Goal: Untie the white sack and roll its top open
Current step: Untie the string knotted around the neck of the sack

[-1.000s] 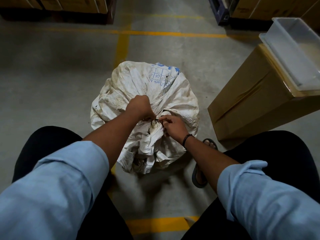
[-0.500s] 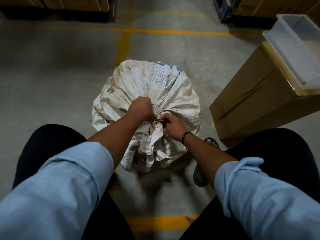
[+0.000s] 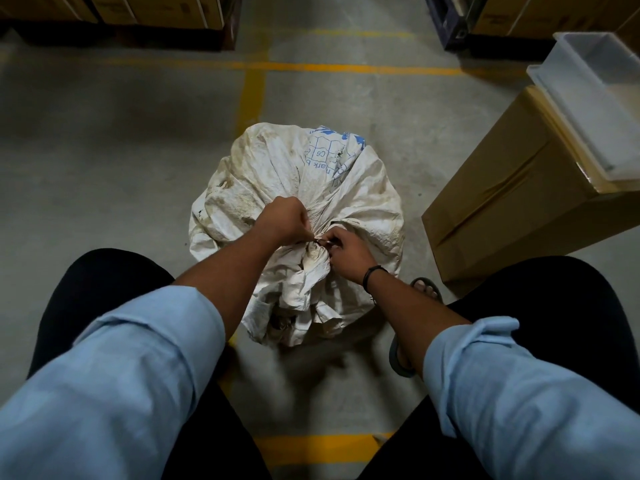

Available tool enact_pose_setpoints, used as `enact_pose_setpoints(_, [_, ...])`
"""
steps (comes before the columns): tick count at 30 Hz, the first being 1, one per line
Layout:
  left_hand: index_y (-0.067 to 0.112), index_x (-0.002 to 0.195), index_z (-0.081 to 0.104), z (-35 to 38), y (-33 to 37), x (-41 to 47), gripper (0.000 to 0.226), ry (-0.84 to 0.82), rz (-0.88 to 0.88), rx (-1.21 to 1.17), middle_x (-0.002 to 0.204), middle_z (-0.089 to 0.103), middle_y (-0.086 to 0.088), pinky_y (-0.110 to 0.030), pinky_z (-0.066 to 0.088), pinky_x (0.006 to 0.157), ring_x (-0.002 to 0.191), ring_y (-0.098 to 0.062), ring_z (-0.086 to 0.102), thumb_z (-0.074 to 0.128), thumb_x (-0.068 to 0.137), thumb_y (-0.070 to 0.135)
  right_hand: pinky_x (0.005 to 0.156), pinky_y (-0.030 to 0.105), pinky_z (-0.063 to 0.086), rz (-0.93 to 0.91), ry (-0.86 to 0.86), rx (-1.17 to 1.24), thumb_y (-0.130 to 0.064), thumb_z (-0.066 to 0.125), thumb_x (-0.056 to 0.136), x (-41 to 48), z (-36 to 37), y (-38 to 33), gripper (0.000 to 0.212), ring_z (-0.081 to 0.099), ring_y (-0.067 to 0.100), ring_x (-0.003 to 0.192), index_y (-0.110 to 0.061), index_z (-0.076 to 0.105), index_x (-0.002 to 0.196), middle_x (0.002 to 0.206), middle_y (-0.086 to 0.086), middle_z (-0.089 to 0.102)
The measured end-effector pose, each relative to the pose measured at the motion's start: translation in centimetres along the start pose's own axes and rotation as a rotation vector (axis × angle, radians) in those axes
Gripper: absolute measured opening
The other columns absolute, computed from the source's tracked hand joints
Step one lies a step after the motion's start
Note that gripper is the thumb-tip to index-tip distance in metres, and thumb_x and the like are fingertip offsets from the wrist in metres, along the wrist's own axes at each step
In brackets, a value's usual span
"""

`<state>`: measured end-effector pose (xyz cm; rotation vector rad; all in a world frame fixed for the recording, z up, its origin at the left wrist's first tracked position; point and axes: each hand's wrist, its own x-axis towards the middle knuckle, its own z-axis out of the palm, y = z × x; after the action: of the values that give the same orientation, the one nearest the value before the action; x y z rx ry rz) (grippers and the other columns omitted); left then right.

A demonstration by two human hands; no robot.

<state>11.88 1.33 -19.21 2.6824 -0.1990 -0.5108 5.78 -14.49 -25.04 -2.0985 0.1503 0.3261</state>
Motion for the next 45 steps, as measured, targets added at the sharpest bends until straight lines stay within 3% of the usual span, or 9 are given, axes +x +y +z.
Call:
enact_pose_setpoints(6, [0.021, 0.078, 0.078, -0.5, -1.0, -0.8, 0.008, 0.026, 0.176, -0.138, 0.067, 0.069, 0.01, -0.018, 0.042, 0.062, 0.059, 0.007, 0.059, 0.078, 0.076, 0.014, 0.061, 0.032, 0.045, 0.139, 0.198, 0.049, -0.02, 0.064, 0.081, 0.3, 0.0, -2.0, 0.017, 0.053, 0.019, 0.062, -0.005, 0.064, 0.075, 0.065, 0.004, 0.062])
enact_pose_setpoints(11, [0.029, 0.085, 0.081, -0.2, -0.4, -1.3, 0.019, 0.007, 0.199, -0.063, 0.068, 0.067, 0.01, -0.02, 0.042, 0.06, 0.063, 0.001, 0.058, 0.071, 0.08, 0.014, 0.06, 0.03, 0.041, 0.188, 0.275, 0.092, -0.026, 0.066, 0.078, -0.5, 0.5, -2.5, 0.024, 0.051, 0.018, 0.063, -0.002, 0.064, 0.074, 0.067, 0.008, 0.063])
enact_pose_setpoints(15, [0.027, 0.095, 0.082, -0.1, -0.1, -1.3, 0.027, -0.013, 0.198, -0.006, 0.087, 0.078, -0.001, -0.034, 0.057, 0.077, 0.085, -0.019, 0.07, 0.065, 0.077, 0.014, 0.049, 0.03, 0.032, 0.205, 0.265, 0.094, -0.046, 0.075, 0.081, -1.0, 0.4, -3.2, 0.046, 0.043, 0.012, 0.049, -0.013, 0.052, 0.058, 0.052, -0.001, 0.047])
enact_pose_setpoints(20, [0.025, 0.09, 0.083, 0.1, 0.1, -1.4, 0.022, 0.001, 0.18, -0.06, 0.078, 0.074, -0.001, -0.026, 0.05, 0.069, 0.07, -0.01, 0.061, 0.068, 0.083, 0.01, 0.057, 0.03, 0.037, 0.221, 0.254, 0.089, -0.032, 0.073, 0.084, -0.9, 0.7, -2.9, 0.032, 0.047, 0.016, 0.059, -0.011, 0.059, 0.064, 0.061, 0.003, 0.052])
enact_pose_setpoints(23, [0.023, 0.092, 0.081, 0.2, 0.0, -1.7, 0.017, -0.011, 0.173, -0.106, 0.088, 0.076, 0.0, -0.023, 0.048, 0.071, 0.079, -0.01, 0.064, 0.071, 0.083, 0.012, 0.062, 0.03, 0.042, 0.259, 0.274, 0.223, -0.024, 0.073, 0.083, -0.6, 1.0, -2.8, 0.022, 0.053, 0.019, 0.07, -0.008, 0.062, 0.073, 0.073, 0.004, 0.058])
enact_pose_setpoints(27, [0.024, 0.101, 0.076, -0.3, 0.1, -1.7, 0.023, -0.024, 0.183, -0.107, 0.095, 0.075, 0.002, -0.031, 0.051, 0.082, 0.085, -0.015, 0.065, 0.078, 0.078, 0.024, 0.052, 0.024, 0.035, 0.298, 0.325, 0.367, -0.014, 0.072, 0.084, -0.5, 0.9, -3.5, 0.017, 0.048, 0.018, 0.067, -0.01, 0.058, 0.074, 0.072, 0.006, 0.053])
enact_pose_setpoints(32, [0.033, 0.118, 0.068, -2.9, 0.4, -2.1, 0.045, 0.014, 0.3, -0.006, 0.107, 0.06, 0.005, -0.033, 0.044, 0.09, 0.101, -0.017, 0.058, 0.075, 0.076, 0.045, 0.056, 0.025, 0.039, 0.123, 0.413, 0.308, -0.012, 0.074, 0.079, -0.6, -1.1, -5.5, 0.025, 0.049, 0.014, 0.064, 0.007, 0.059, 0.074, 0.069, 0.005, 0.055])
enact_pose_setpoints(36, [0.039, 0.126, 0.061, -4.4, 1.2, -3.5, 0.05, 0.116, 0.392, 0.186, 0.115, 0.054, 0.003, -0.038, 0.05, 0.087, 0.107, -0.02, 0.052, 0.072, 0.079, 0.051, 0.051, 0.014, 0.035, -0.021, 0.44, 0.182, -0.016, 0.074, 0.08, -1.4, -2.7, -6.4, 0.023, 0.048, 0.009, 0.058, -0.009, 0.058, 0.065, 0.062, -0.004, 0.054])
enact_pose_setpoints(45, [0.031, 0.107, 0.07, -3.1, 1.7, -5.2, 0.03, 0.275, 0.39, 0.23, 0.105, 0.061, 0.004, -0.033, 0.052, 0.069, 0.098, -0.023, 0.064, 0.074, 0.079, 0.043, 0.062, 0.027, 0.041, -0.089, 0.415, 0.153, -0.011, 0.075, 0.077, -2.0, -2.1, -4.9, 0.029, 0.05, 0.01, 0.06, -0.017, 0.052, 0.061, 0.06, -0.007, 0.054])
